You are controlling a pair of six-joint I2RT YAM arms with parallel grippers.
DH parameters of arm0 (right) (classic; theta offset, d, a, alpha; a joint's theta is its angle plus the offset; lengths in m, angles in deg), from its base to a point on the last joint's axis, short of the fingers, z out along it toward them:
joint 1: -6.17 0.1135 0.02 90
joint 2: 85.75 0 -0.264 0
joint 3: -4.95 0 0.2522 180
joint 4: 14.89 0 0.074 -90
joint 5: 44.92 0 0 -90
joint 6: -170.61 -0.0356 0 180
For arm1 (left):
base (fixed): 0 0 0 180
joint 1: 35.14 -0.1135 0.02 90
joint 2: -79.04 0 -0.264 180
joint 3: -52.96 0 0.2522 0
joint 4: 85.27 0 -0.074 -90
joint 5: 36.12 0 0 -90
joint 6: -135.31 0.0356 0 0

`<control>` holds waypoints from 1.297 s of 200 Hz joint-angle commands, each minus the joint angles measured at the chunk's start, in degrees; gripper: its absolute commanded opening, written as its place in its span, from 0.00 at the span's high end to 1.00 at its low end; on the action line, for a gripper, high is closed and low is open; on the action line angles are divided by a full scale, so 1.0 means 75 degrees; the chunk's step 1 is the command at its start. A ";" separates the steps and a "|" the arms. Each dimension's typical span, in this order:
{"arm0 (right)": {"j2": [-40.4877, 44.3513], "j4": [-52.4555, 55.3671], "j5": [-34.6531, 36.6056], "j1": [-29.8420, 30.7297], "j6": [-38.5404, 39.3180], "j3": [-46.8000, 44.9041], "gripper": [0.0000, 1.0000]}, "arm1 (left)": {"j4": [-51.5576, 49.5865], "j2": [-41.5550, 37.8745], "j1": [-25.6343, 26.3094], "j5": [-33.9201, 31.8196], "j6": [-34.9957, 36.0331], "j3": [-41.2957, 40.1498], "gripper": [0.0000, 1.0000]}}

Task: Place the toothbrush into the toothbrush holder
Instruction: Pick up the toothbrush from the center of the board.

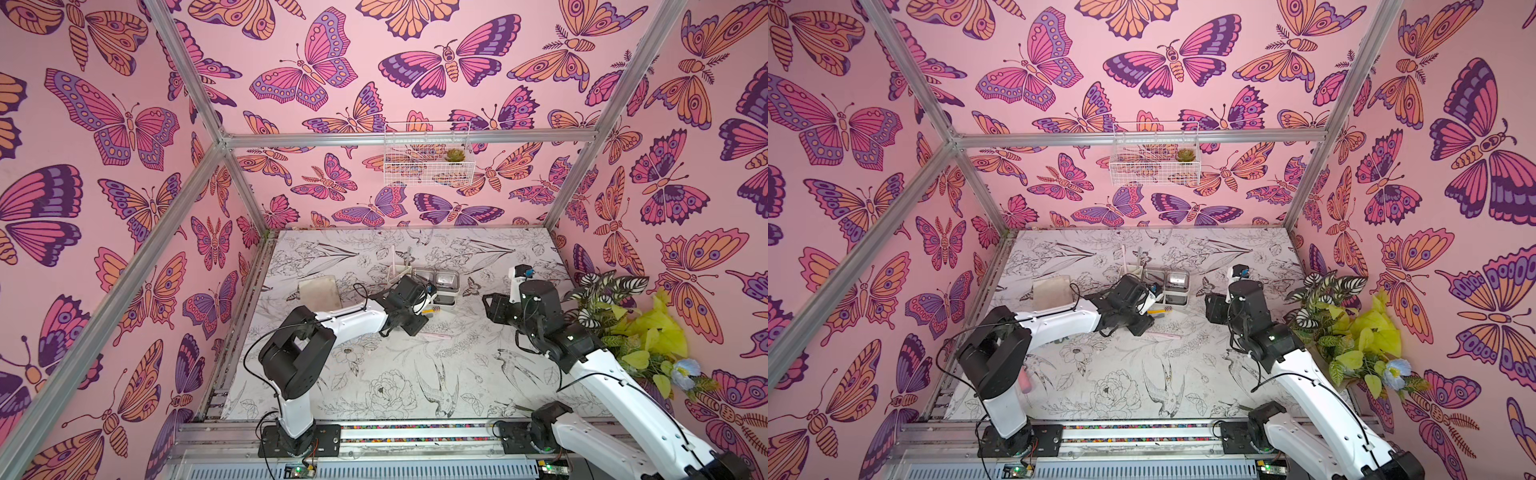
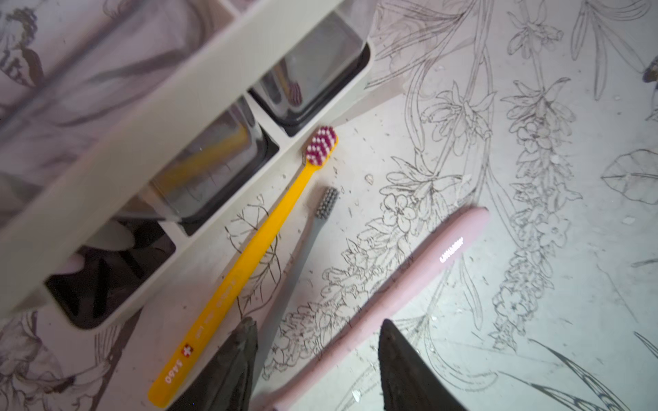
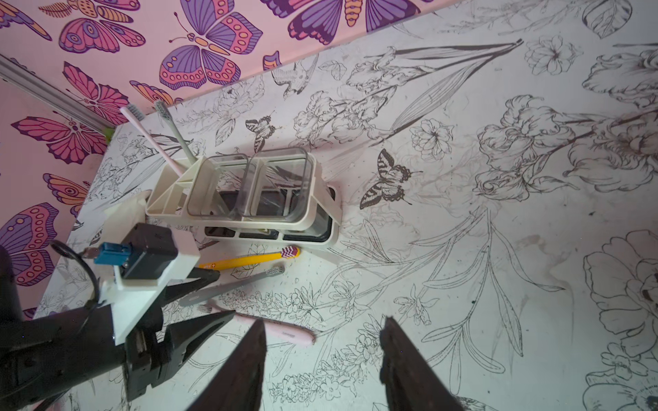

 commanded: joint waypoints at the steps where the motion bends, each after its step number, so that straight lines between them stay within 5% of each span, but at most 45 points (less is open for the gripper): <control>1: 0.0209 0.0047 -0.0403 -0.0152 0.0111 -0.0153 0.47 | -0.0427 0.0445 0.0005 -0.0184 0.0276 0.0276 0.49; 141: 0.0946 0.0100 -0.0194 -0.0358 0.0037 -0.0598 0.49 | -0.0564 0.1326 -0.0006 -0.0406 0.0226 0.0631 0.59; 259: 0.0979 0.0098 -0.0027 -0.0363 0.0057 -0.0704 0.49 | -0.0563 0.1141 0.0076 -0.0272 0.0109 -0.0027 0.94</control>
